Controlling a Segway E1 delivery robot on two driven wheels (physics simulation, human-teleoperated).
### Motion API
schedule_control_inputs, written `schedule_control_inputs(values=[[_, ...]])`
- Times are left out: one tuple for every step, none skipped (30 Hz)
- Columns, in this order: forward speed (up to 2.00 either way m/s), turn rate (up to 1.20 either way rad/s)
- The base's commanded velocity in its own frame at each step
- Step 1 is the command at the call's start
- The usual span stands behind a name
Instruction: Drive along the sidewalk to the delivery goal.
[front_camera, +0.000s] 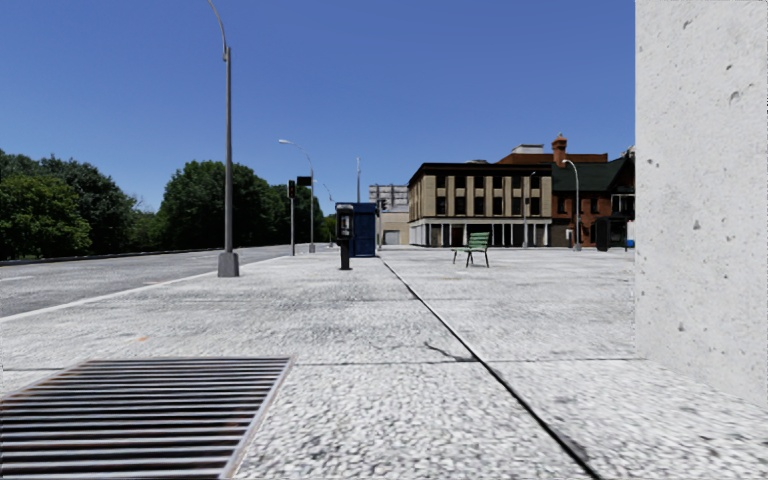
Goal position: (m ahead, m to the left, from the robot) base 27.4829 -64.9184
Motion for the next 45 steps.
schedule_control_inputs(values=[[2.0,-0.22],[2.0,-0.22],[2.0,-0.25],[2.0,-0.28],[2.0,-0.29],[2.0,-0.3],[2.0,-0.31],[2.0,-0.32],[2.0,-0.33],[2.0,-0.35],[2.0,-0.39],[2.0,-0.42],[2.0,-0.44],[2.0,-0.44],[2.0,-0.44],[2.0,-0.44],[2.0,-0.44],[2.0,-0.44],[2.0,-0.44],[2.0,-0.44],[2.0,-0.44],[2.0,-0.44],[2.0,-0.44],[2.0,-0.45],[2.0,-0.46],[2.0,-0.48],[2.0,-0.52],[2.0,-0.52],[2.0,-0.52],[2.0,-0.52],[2.0,-0.52],[2.0,-0.52],[2.0,-0.52],[2.0,-0.52],[2.0,-0.52],[2.0,-0.52],[2.0,-0.52],[2.0,-0.52],[2.0,-0.52],[2.0,-0.52],[2.0,-0.52],[2.0,-0.52],[2.0,-0.52],[2.0,-0.52],[2.0,-0.52]])
